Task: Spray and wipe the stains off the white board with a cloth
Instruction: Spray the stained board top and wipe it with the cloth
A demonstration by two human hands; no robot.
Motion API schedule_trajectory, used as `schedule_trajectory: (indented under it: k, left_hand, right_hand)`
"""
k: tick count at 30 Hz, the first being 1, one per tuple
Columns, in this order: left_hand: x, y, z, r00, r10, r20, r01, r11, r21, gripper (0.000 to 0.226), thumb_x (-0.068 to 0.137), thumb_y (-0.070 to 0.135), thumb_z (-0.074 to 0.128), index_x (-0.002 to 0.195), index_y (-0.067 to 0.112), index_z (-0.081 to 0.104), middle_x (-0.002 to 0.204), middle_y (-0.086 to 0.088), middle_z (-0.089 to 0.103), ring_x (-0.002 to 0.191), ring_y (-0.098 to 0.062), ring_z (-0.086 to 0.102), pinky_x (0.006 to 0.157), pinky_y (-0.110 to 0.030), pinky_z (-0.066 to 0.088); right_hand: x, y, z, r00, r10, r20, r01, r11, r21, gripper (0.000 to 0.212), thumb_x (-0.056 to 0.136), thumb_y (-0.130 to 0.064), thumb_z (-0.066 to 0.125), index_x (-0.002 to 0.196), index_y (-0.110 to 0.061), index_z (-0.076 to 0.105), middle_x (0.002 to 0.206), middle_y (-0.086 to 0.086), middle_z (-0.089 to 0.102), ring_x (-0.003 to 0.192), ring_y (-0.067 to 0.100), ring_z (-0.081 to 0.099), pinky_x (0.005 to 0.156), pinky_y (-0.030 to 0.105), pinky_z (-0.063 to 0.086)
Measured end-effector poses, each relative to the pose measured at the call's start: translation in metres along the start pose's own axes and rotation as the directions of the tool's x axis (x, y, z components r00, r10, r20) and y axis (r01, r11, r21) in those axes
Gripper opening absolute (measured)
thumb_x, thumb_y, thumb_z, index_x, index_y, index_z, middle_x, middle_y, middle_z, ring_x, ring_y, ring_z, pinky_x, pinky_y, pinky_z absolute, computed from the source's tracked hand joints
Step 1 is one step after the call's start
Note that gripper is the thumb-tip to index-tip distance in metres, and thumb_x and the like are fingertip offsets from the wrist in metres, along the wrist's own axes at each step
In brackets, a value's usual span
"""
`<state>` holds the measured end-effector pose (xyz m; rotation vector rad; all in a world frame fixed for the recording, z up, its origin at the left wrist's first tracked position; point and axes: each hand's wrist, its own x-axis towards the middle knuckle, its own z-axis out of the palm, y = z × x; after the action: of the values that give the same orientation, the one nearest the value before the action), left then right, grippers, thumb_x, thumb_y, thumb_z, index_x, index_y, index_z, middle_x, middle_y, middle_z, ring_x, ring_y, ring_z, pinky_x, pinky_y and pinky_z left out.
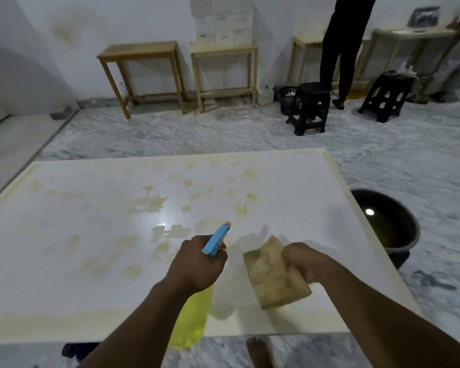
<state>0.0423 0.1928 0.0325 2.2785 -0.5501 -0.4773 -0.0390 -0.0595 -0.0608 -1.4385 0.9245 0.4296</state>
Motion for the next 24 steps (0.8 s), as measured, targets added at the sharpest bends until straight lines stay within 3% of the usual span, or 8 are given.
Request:
schedule_trajectory:
  k: [3,7,11,14,16,18,20,24]
  left_hand:
    - [0.024,0.008,-0.001,0.999,0.036,0.028,-0.037,0.999,0.007,0.026,0.081,0.040,0.051,0.077,0.017,0.062,0.075,-0.007,0.070,0.069,-0.029,0.065,0.069,-0.047,0.056]
    - [0.083,0.010,0.003,0.998,0.032,0.055,-0.033,0.999,0.000,0.020,0.085,0.035,0.056,0.079,0.017,0.063,0.082,-0.006,0.073,0.072,-0.027,0.068,0.070,-0.045,0.056]
    - [0.157,0.007,0.004,0.999,0.004,0.035,-0.003,1.000,-0.028,0.009,0.092,0.024,0.063,0.089,0.018,0.068,0.085,-0.005,0.074,0.071,-0.024,0.069,0.063,-0.031,0.055]
    - [0.205,0.004,0.006,1.000,0.010,0.006,-0.010,1.000,-0.019,0.007,0.092,0.022,0.065,0.093,0.027,0.070,0.087,0.009,0.073,0.072,-0.008,0.068,0.057,-0.010,0.047]
    - [0.233,0.001,0.010,1.000,0.024,0.011,-0.024,1.000,0.002,0.011,0.091,0.021,0.065,0.090,0.031,0.068,0.085,0.010,0.073,0.072,-0.009,0.067,0.058,-0.013,0.049]
    - [0.250,-0.001,0.013,0.999,0.032,0.018,-0.032,0.999,0.016,0.015,0.091,0.020,0.065,0.087,0.035,0.065,0.084,0.008,0.073,0.072,-0.014,0.067,0.060,-0.017,0.052]
    - [0.260,-0.004,0.019,0.999,0.025,0.034,-0.026,1.000,0.012,0.017,0.092,0.020,0.065,0.088,0.036,0.064,0.085,0.007,0.073,0.076,-0.014,0.067,0.063,-0.018,0.053]
    - [0.260,-0.012,0.030,0.996,0.026,0.084,-0.029,0.999,0.035,0.020,0.091,0.020,0.064,0.086,0.040,0.062,0.088,0.010,0.072,0.078,-0.010,0.068,0.064,-0.018,0.056]
  right_hand:
    - [0.016,-0.006,-0.022,0.980,0.137,0.147,-0.163,0.970,0.182,0.032,0.072,-0.005,0.057,0.104,0.002,0.058,0.101,0.018,0.067,0.091,0.036,0.066,0.083,0.044,0.055]
    - [0.080,-0.057,-0.065,0.948,0.146,0.282,-0.180,0.979,0.097,0.045,0.080,-0.004,0.065,0.125,0.005,0.059,0.124,0.027,0.065,0.115,0.042,0.063,0.098,0.052,0.051]
    - [0.156,-0.177,-0.142,0.994,-0.083,-0.066,0.063,0.963,-0.264,0.038,0.084,0.003,0.057,0.122,0.007,0.059,0.108,0.024,0.067,0.101,0.040,0.065,0.092,0.048,0.053]
    - [0.206,-0.248,-0.167,0.865,-0.403,-0.298,0.110,0.732,-0.672,0.026,0.091,-0.006,0.049,0.115,-0.008,0.059,0.108,0.013,0.058,0.100,0.032,0.059,0.085,0.038,0.045]
    - [0.246,-0.269,-0.173,0.796,-0.529,-0.295,0.081,0.576,-0.814,0.035,0.093,-0.011,0.048,0.127,-0.017,0.055,0.124,0.014,0.058,0.111,0.033,0.056,0.092,0.036,0.042]
    - [0.286,-0.257,-0.169,0.837,-0.485,-0.255,0.017,0.487,-0.873,0.054,0.095,-0.012,0.046,0.147,-0.022,0.041,0.145,0.011,0.050,0.130,0.030,0.048,0.112,0.038,0.030]
    - [0.319,-0.222,-0.156,0.876,-0.423,-0.233,-0.018,0.453,-0.891,0.058,0.096,-0.013,0.043,0.153,-0.023,0.033,0.156,0.007,0.038,0.142,0.028,0.036,0.118,0.041,0.022]
    - [0.326,-0.155,-0.121,0.742,-0.599,-0.301,-0.020,0.429,-0.903,0.065,0.086,-0.005,0.048,0.149,-0.019,0.039,0.160,0.007,0.033,0.148,0.032,0.025,0.118,0.049,0.026]
